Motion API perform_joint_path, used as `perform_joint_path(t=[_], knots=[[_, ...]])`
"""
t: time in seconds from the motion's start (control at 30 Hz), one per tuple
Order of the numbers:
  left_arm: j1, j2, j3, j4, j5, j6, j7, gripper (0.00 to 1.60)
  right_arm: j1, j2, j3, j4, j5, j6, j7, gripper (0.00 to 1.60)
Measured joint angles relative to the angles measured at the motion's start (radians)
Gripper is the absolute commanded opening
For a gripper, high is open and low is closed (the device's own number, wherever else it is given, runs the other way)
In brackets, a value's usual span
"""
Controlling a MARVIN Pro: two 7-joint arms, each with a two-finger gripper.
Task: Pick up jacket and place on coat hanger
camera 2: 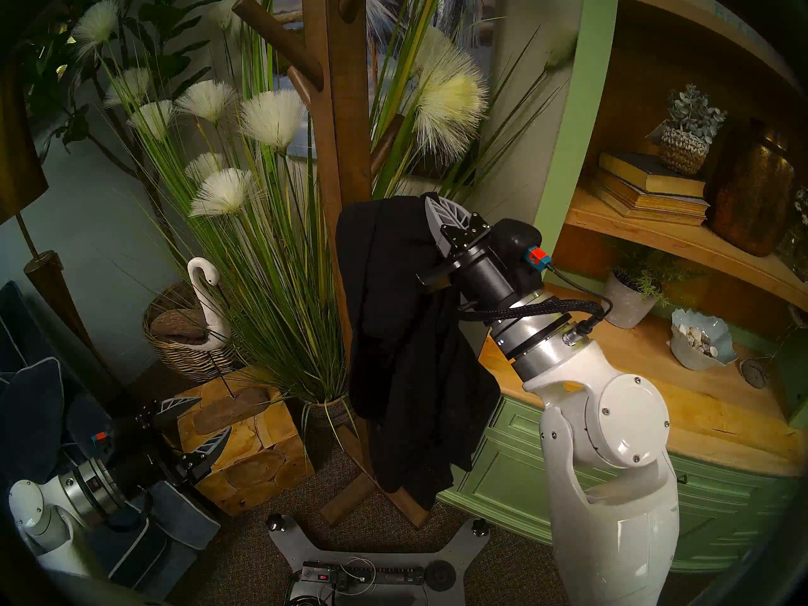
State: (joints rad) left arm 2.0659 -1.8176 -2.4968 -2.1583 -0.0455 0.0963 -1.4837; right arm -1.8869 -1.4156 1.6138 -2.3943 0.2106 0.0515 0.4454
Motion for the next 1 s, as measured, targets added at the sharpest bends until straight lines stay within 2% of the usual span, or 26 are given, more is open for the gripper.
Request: perform_joint_path(t=[0.27, 0.5, 0.6, 0.67, 0.77, 0.83, 0.87, 1.0], knots=[[0.000, 0.000, 0.000, 0.000, 0.000, 0.000, 0.000, 1.60, -0.007, -0.005, 0.011, 0.000, 0.009, -0.002, 0.021, 0.00], [0.000, 0.000, 0.000, 0.000, 0.000, 0.000, 0.000, 1.60, -0.024, -0.008, 0.048, 0.000, 0.019, 0.009, 0.032, 0.00], [0.000, 0.000, 0.000, 0.000, 0.000, 0.000, 0.000, 1.60, -0.031, -0.009, 0.066, 0.000, 0.026, 0.020, 0.033, 0.06], [0.000, 0.000, 0.000, 0.000, 0.000, 0.000, 0.000, 1.60, -0.036, -0.010, 0.080, -0.001, 0.032, 0.031, 0.034, 0.23], [0.000, 0.000, 0.000, 0.000, 0.000, 0.000, 0.000, 1.60, -0.042, -0.010, 0.113, -0.002, 0.046, 0.063, 0.036, 0.36], [0.000, 0.000, 0.000, 0.000, 0.000, 0.000, 0.000, 1.60, -0.045, -0.010, 0.129, -0.002, 0.052, 0.081, 0.036, 0.53], [0.000, 0.000, 0.000, 0.000, 0.000, 0.000, 0.000, 1.60, -0.046, -0.010, 0.142, -0.002, 0.058, 0.096, 0.036, 0.67], [0.000, 0.000, 0.000, 0.000, 0.000, 0.000, 0.000, 1.60, -0.046, -0.009, 0.173, -0.003, 0.072, 0.134, 0.037, 0.77]])
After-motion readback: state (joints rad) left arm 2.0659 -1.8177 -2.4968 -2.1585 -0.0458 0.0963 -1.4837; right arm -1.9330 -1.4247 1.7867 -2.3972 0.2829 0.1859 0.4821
